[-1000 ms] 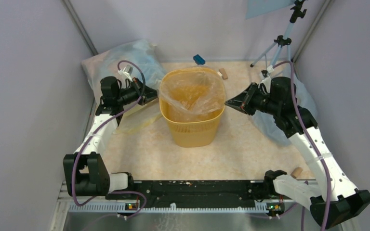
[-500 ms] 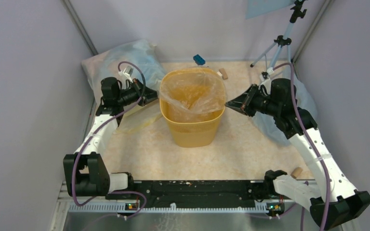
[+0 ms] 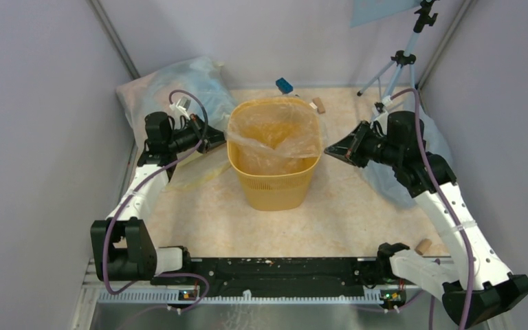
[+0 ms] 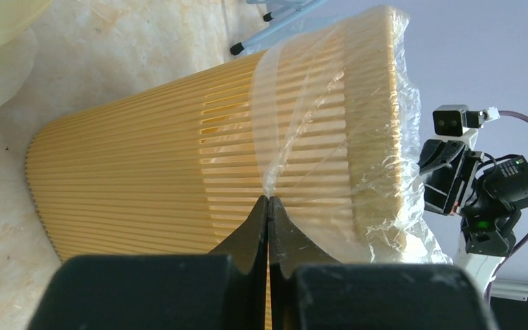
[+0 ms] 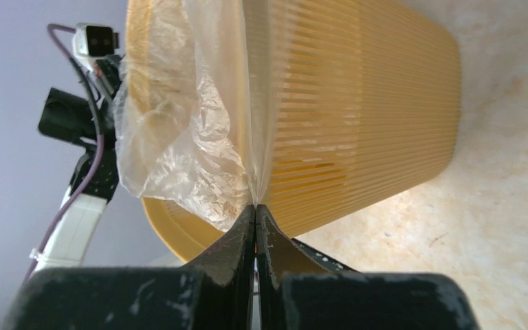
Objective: Put the trash bags into the trash bin
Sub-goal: Place the trash bag in the trash bin.
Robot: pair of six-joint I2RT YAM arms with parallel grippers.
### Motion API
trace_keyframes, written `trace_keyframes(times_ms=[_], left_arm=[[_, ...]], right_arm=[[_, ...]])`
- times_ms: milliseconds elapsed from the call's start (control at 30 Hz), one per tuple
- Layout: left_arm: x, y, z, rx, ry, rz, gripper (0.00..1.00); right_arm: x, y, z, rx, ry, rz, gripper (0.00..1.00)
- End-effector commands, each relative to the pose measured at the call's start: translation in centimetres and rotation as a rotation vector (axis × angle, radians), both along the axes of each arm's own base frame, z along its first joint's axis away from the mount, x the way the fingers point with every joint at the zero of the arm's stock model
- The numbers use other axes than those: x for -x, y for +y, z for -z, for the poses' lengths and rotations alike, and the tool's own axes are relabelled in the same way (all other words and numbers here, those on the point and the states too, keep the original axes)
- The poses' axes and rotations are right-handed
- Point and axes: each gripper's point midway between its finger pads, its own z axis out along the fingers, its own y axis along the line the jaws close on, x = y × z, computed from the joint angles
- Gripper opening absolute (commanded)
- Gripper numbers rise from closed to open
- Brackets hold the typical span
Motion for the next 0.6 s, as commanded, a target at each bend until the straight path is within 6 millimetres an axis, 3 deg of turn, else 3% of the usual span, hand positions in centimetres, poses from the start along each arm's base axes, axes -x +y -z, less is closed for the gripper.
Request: trace_keyframes(times_ms=[0, 167, 267, 567], left_arm=[[0.1, -0.2, -2.5, -0.005, -0.081, 0.005, 0.0], [0.0, -0.2, -2.9, -0.004, -0.088, 0.006, 0.0], [-0.1, -0.2, -3.0, -0.004, -0.089, 0.008, 0.0], [0.5, -0.3, -2.5, 0.0, -0.071, 0.016, 0.0]], right_arm=[[0.2, -2.2, 0.5, 0.142, -0.021, 0.062, 0.0], [-0.2, -1.7, -1.0, 0.147, -0.081, 0.017, 0.0], [-0.2, -1.3, -0.8, 0.147, -0.067, -0.013, 0.0], [1.6, 0.7, 3.5, 0.096, 0.082, -0.169, 0.0]])
